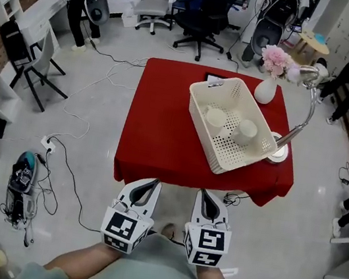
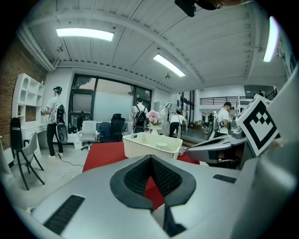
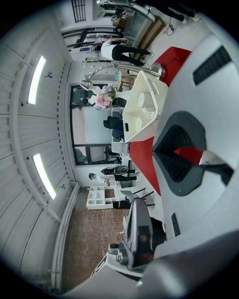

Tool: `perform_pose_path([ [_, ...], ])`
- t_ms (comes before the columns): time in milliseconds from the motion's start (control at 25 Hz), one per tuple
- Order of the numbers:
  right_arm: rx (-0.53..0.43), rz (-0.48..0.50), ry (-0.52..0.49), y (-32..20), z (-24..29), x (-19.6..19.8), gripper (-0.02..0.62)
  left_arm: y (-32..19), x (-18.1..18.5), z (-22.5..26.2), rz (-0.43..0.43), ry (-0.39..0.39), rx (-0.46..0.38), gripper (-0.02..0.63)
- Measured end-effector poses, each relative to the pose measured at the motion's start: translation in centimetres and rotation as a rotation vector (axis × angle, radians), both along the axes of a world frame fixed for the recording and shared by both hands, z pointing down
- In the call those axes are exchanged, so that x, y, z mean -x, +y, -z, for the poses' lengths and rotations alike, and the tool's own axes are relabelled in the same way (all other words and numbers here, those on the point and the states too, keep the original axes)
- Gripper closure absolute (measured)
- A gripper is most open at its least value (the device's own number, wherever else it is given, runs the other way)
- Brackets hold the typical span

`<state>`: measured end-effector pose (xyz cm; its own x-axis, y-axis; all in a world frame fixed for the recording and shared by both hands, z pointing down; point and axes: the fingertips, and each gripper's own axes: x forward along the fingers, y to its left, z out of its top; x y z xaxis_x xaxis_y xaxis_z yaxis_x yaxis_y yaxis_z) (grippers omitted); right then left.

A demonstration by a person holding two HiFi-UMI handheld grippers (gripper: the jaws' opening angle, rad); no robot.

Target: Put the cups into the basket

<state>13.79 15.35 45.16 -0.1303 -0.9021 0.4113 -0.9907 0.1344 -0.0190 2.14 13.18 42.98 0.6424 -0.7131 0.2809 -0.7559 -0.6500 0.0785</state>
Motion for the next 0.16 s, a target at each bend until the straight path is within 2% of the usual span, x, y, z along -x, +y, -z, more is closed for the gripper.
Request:
perform_pose_path([
  [160,-0.003,-0.001,0.000,-0.12,0.08,0.04,0.584,-0.06,0.01,-0.05,0.000,-0.002,0.001,0.601],
])
